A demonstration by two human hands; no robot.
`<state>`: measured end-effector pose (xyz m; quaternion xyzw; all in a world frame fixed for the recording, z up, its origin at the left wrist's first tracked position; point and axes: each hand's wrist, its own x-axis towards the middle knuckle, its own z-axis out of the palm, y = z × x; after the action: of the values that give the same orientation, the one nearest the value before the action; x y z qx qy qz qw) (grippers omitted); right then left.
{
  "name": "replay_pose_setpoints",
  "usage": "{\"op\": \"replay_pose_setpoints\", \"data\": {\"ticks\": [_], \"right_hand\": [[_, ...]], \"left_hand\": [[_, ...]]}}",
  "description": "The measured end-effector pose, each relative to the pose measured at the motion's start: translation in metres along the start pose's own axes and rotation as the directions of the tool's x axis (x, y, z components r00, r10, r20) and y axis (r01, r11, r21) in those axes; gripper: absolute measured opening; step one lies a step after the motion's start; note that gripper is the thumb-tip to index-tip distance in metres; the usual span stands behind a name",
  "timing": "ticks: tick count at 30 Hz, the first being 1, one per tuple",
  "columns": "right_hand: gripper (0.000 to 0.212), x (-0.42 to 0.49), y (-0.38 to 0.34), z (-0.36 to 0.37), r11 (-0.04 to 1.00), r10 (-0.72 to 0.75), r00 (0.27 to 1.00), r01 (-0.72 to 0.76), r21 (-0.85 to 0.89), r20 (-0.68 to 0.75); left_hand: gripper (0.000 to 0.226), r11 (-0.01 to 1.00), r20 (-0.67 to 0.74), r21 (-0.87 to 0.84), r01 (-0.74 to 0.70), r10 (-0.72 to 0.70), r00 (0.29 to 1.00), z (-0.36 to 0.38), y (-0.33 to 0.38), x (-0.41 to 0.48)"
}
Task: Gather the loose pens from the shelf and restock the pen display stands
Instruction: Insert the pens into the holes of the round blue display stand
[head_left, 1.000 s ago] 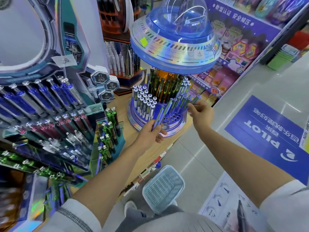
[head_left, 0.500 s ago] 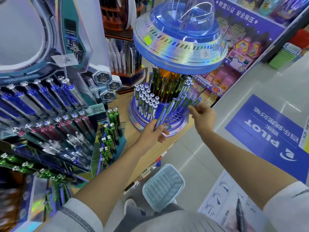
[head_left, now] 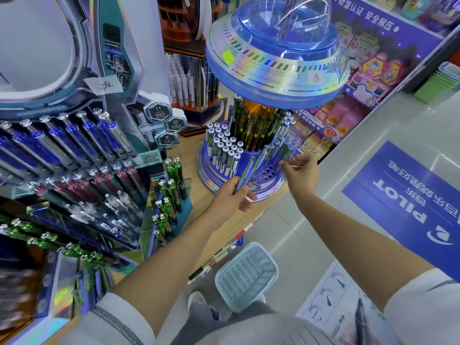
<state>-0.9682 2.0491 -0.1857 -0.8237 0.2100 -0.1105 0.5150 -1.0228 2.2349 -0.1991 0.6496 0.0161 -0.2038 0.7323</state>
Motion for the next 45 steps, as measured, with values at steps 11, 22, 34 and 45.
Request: {"op": "replay_pose_setpoints", "data": {"ticks": [11, 22, 34, 45], "right_hand": [[0.004, -0.024, -0.01, -0.018, 0.977, -0.07, 0.848, -0.048, 0.207, 0.525], [0.014, -0.007, -0.018, -0.028, 0.978, -0.079, 0.989, 0.053, 0.201, 0.123], [0.014, -0.011, -0.015, 0.0, 0.99, -0.138, 0.983, 0.132, -0.054, -0.12], [0.017, -0.012, -0.008, 0.007, 0.993, -0.118, 0.983, 0.116, -0.021, -0.14]], "left_hand": [[0.017, 0.999, 0.067, 0.048, 0.017, -0.02, 0.998, 0.017, 0.003, 0.004], [0.017, 0.993, 0.033, 0.103, 0.061, -0.064, 0.997, 0.005, 0.008, 0.004], [0.013, 0.996, -0.091, 0.084, 0.043, -0.035, 0.995, -0.004, -0.01, 0.016], [0.006, 0.997, -0.079, 0.083, 0.004, 0.002, 0.997, -0.009, -0.012, 0.018]]}}
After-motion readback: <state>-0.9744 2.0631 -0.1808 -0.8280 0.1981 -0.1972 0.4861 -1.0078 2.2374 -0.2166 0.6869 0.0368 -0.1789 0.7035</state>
